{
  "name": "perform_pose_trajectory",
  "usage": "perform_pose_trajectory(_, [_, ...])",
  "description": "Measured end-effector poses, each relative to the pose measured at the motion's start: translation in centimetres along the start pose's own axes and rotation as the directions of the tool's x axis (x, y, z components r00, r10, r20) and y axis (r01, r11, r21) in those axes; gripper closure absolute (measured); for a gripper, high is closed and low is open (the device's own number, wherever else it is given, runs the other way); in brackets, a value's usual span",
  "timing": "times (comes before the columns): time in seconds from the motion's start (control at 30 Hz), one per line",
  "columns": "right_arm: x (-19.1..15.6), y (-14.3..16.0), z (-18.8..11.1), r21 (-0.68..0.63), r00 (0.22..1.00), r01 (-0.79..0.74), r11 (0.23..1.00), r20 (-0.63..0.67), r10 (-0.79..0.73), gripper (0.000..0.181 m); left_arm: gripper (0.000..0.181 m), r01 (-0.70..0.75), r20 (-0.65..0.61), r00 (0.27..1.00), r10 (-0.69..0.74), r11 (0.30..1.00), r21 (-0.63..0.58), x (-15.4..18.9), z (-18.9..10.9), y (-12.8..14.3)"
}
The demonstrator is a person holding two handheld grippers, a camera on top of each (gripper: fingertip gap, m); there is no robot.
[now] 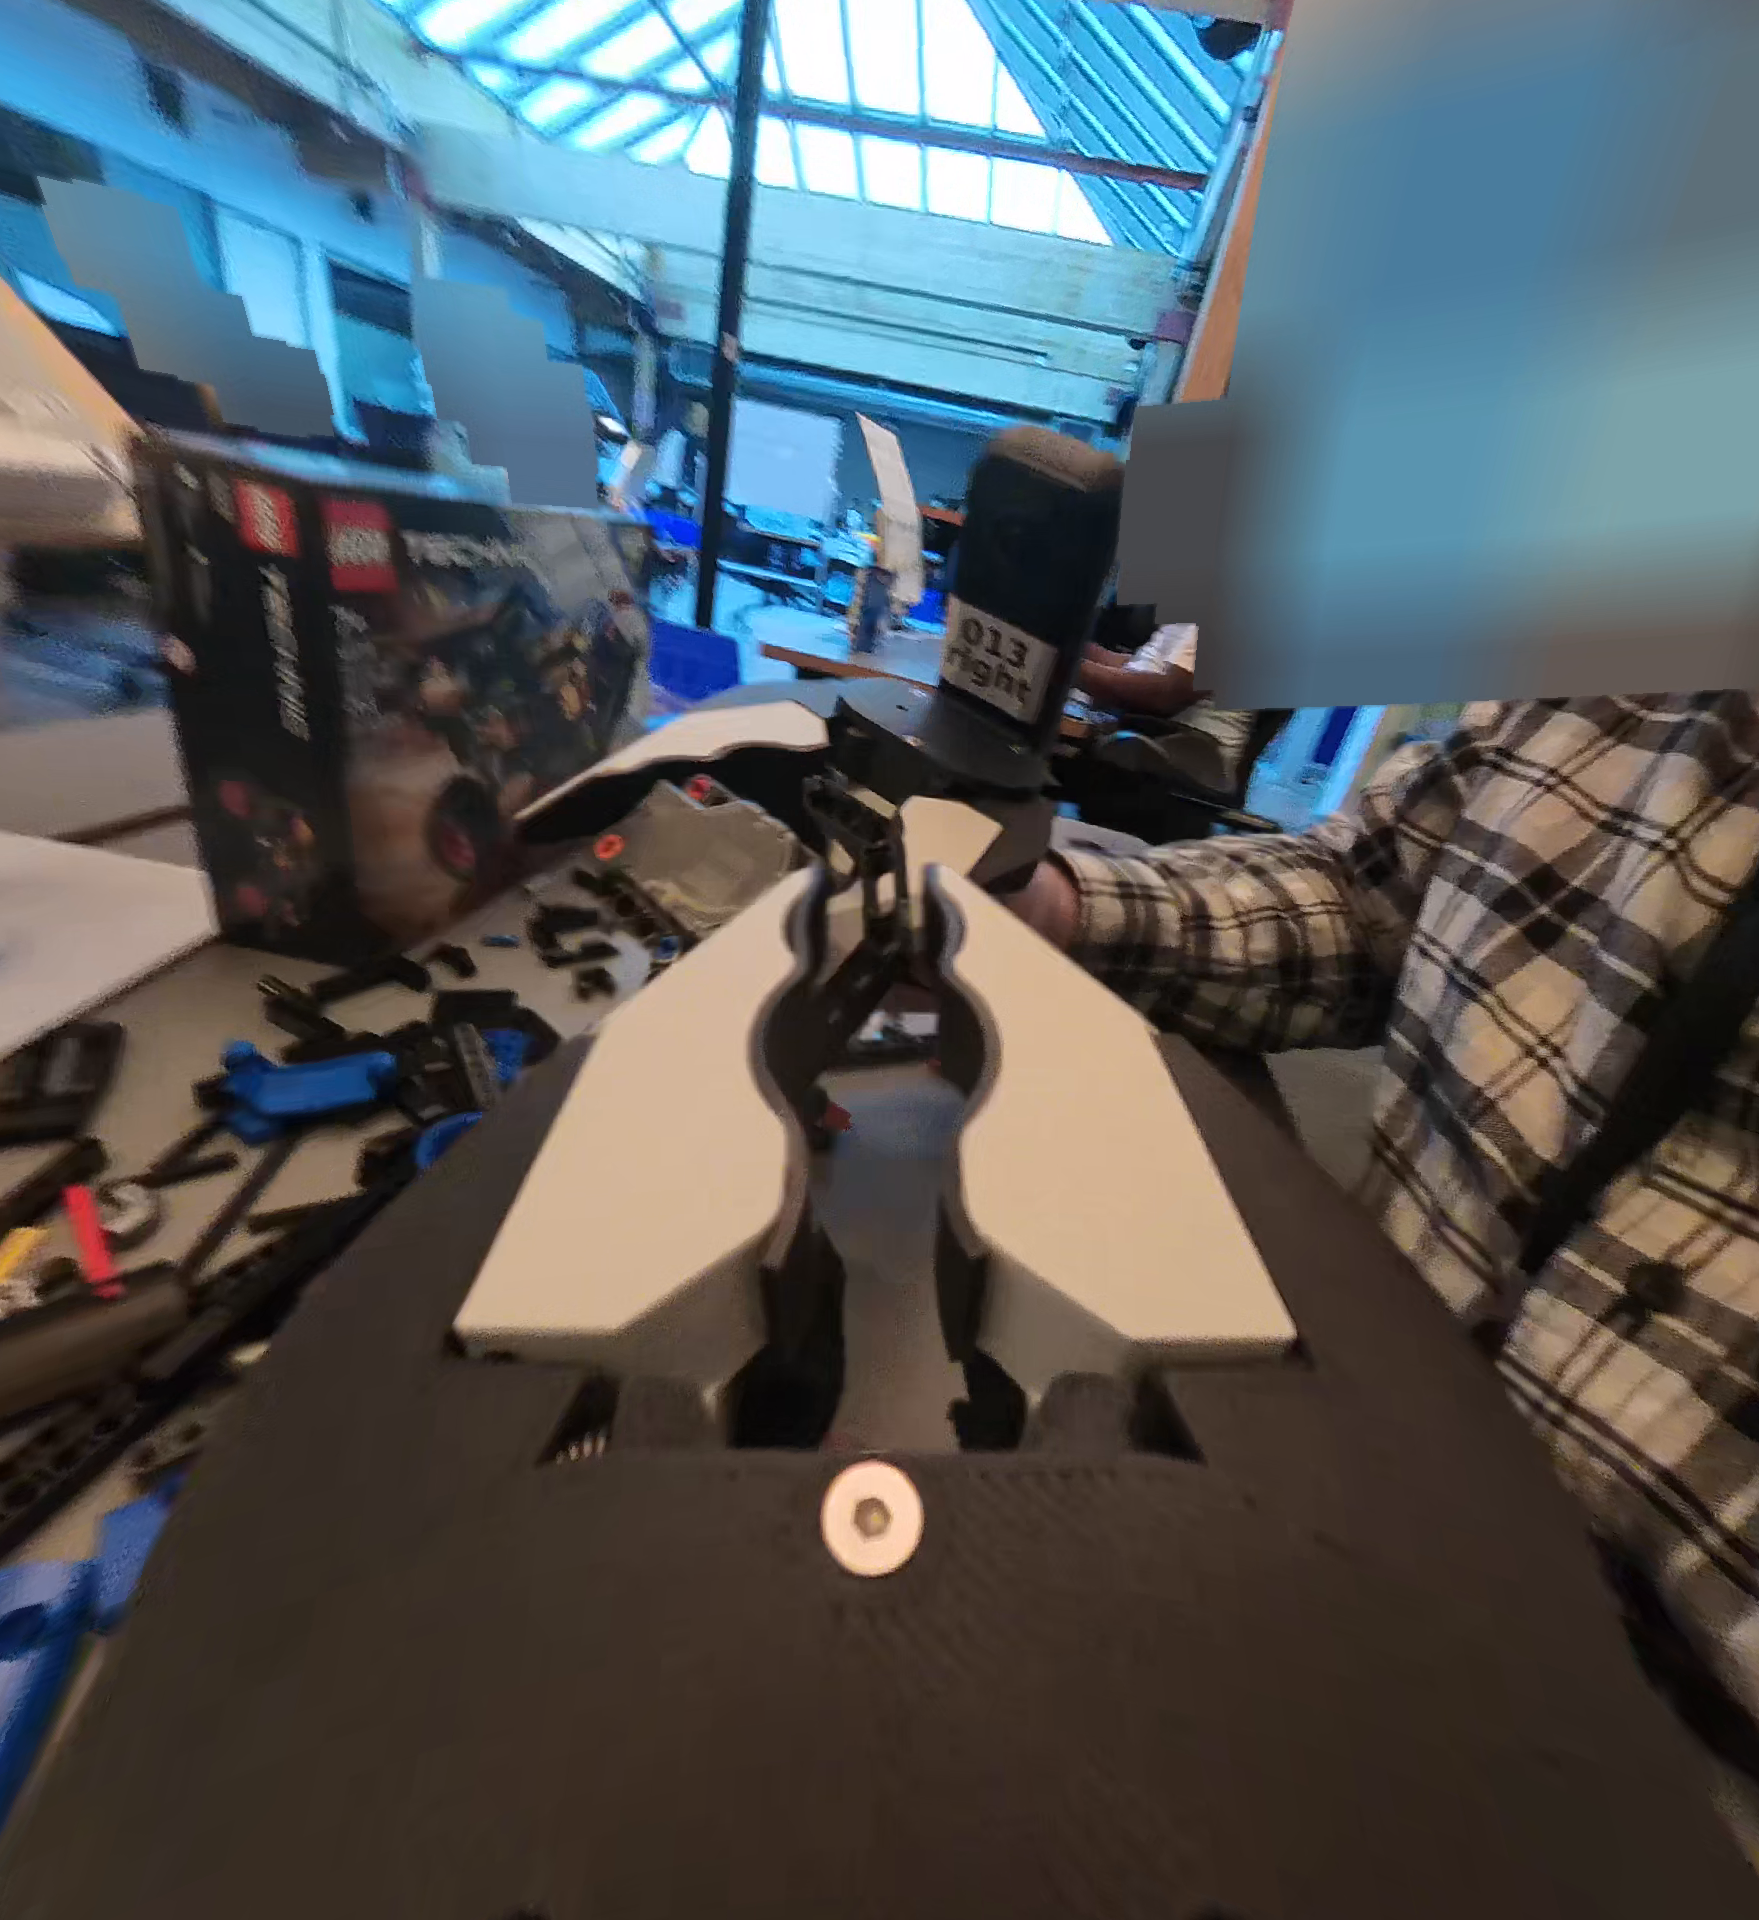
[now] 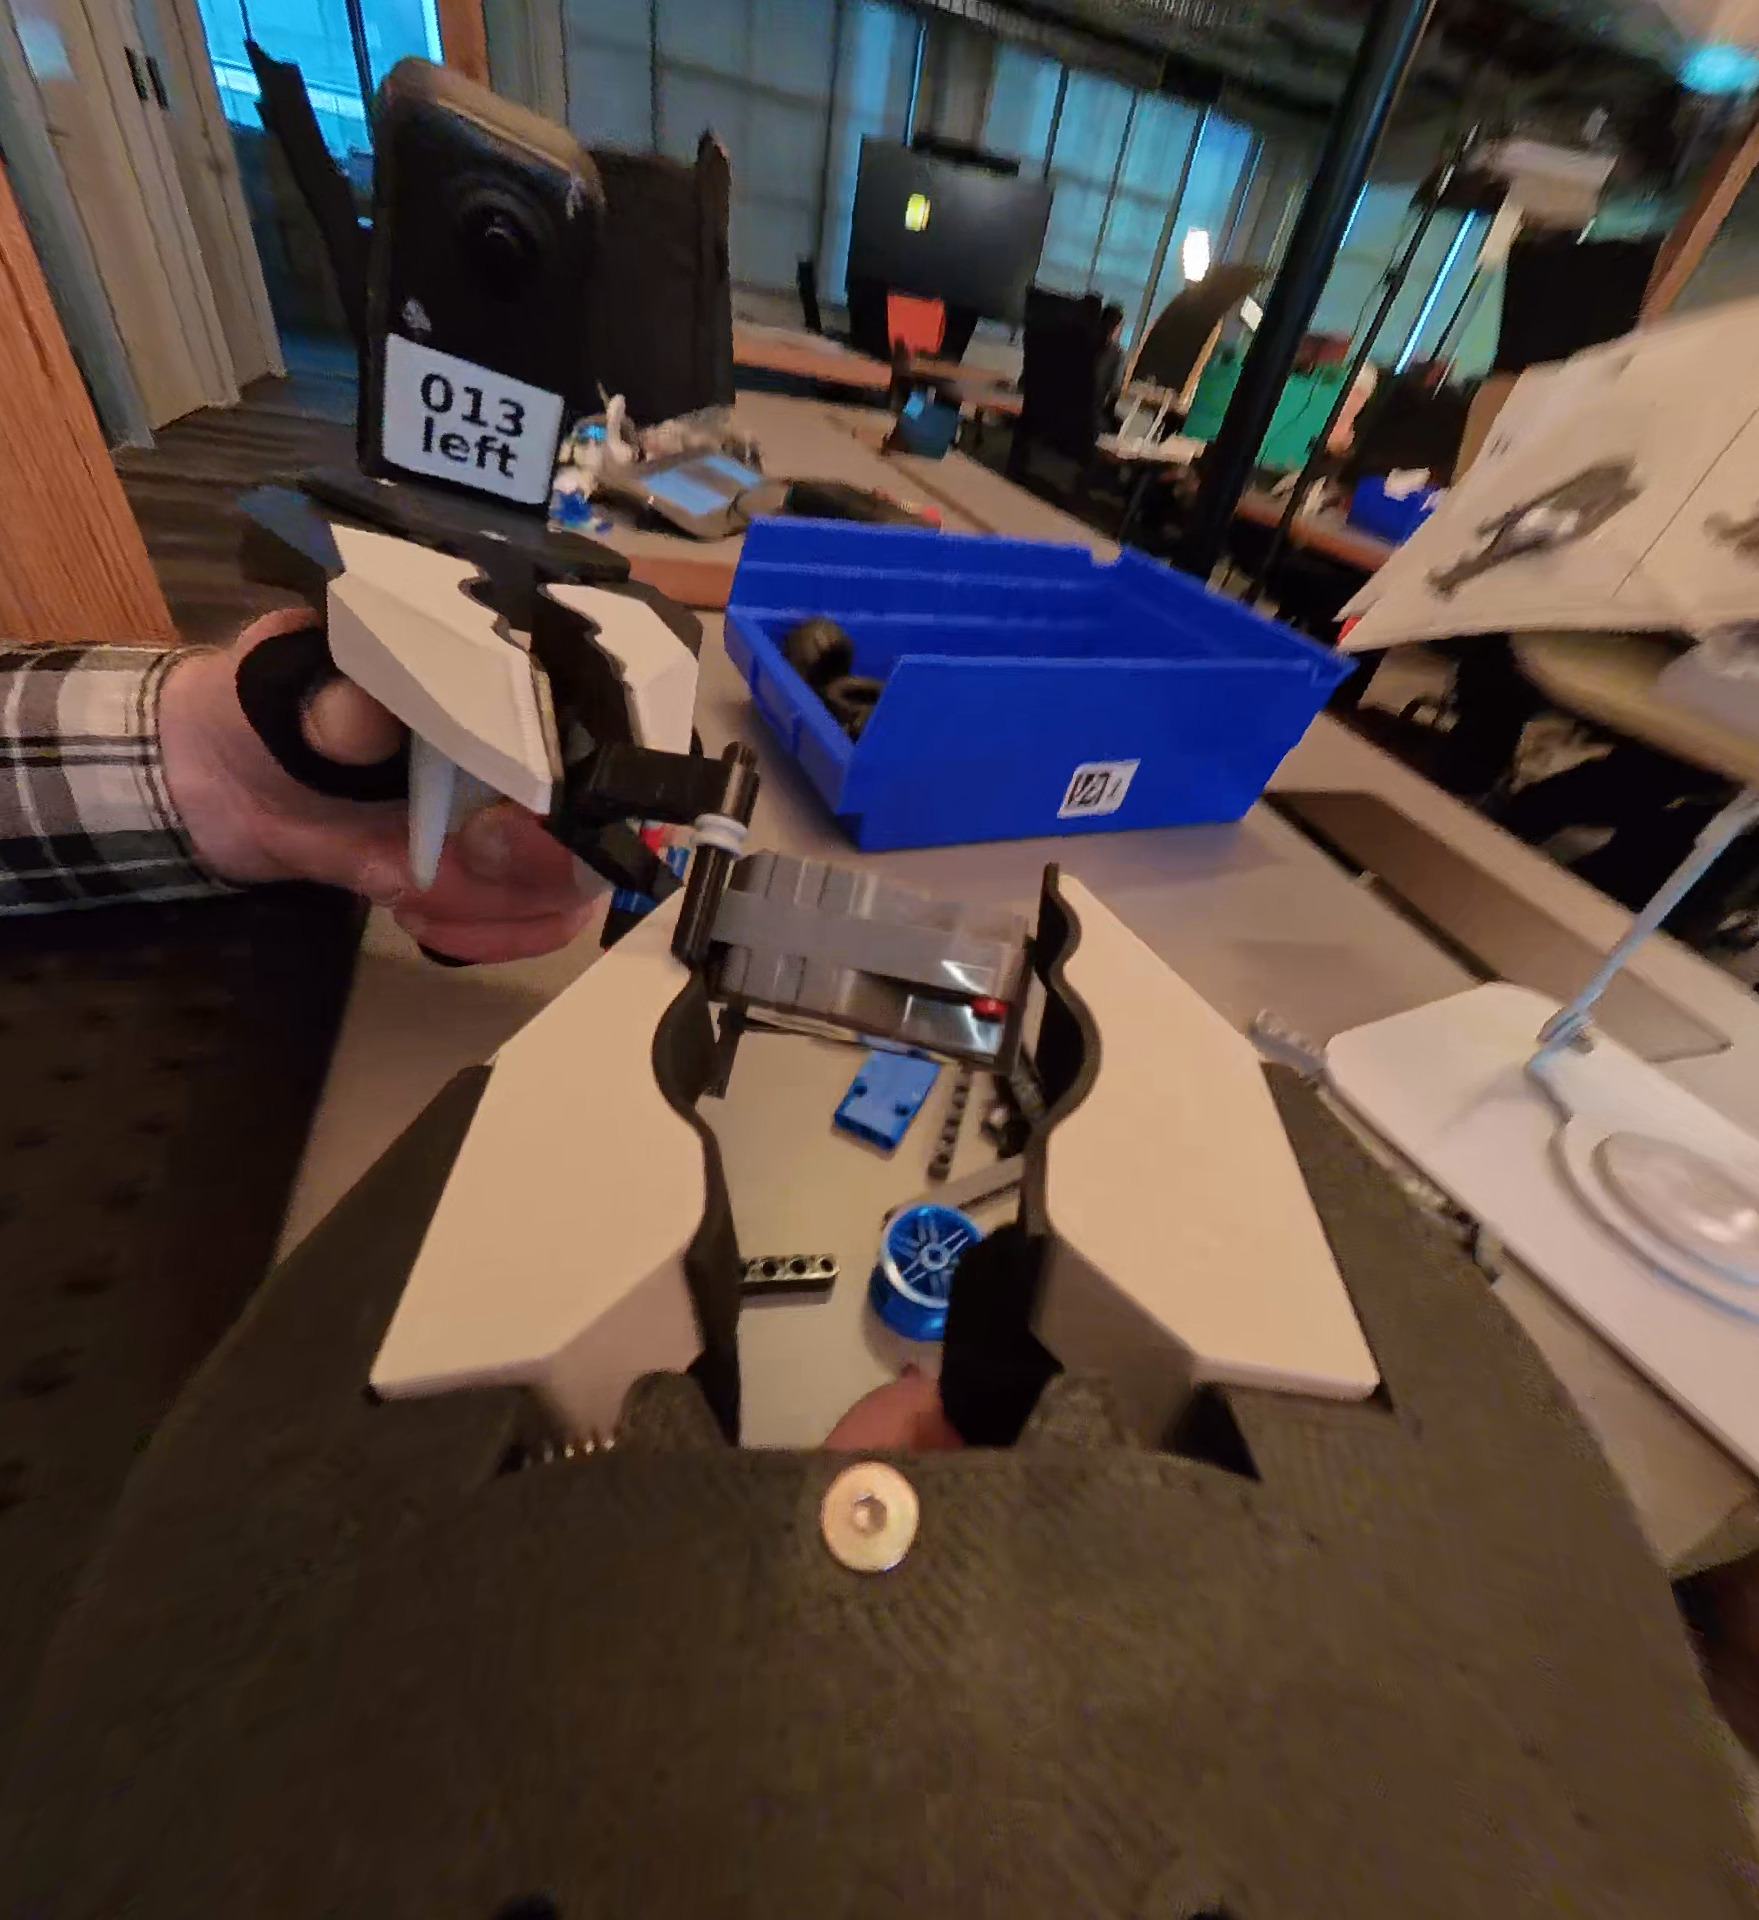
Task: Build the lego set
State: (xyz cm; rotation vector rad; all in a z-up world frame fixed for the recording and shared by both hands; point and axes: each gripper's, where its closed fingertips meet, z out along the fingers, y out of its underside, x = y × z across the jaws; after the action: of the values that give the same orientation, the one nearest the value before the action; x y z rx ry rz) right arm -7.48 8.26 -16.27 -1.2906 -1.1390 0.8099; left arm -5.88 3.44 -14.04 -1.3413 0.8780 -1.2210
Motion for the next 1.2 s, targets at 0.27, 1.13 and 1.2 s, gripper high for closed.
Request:
perform_pose_trajectory(0.27, [0.7, -3.6, -2.0, 0.116, 0.957, 0.268, 0.956, -0.148, -0.250, 0.122, 0.125, -0.108, 0.180, 0.976, 0.119, 0.992, -0.066, -2.1, -1.4, 0.2])
perform_pose_trajectory(1.13, [0.9, -5.2, -3.4, 0.320, 0.995, -0.098, 0.942, 0.060, 0.083, 0.124, 0.135, -0.070, 0.144, 0.986, 0.082, 0.994, -0.089, -1.1, 0.5, 1.1])
perform_pose_trajectory(1.2, [0.7, -5.3, -3.4, 0.331, 0.990, -0.129, 0.935, 0.095, 0.103, 0.124, 0.141, -0.088, 0.130, 0.986, 0.099, 0.992, -0.093, -0.7, 0.9, 1.1])
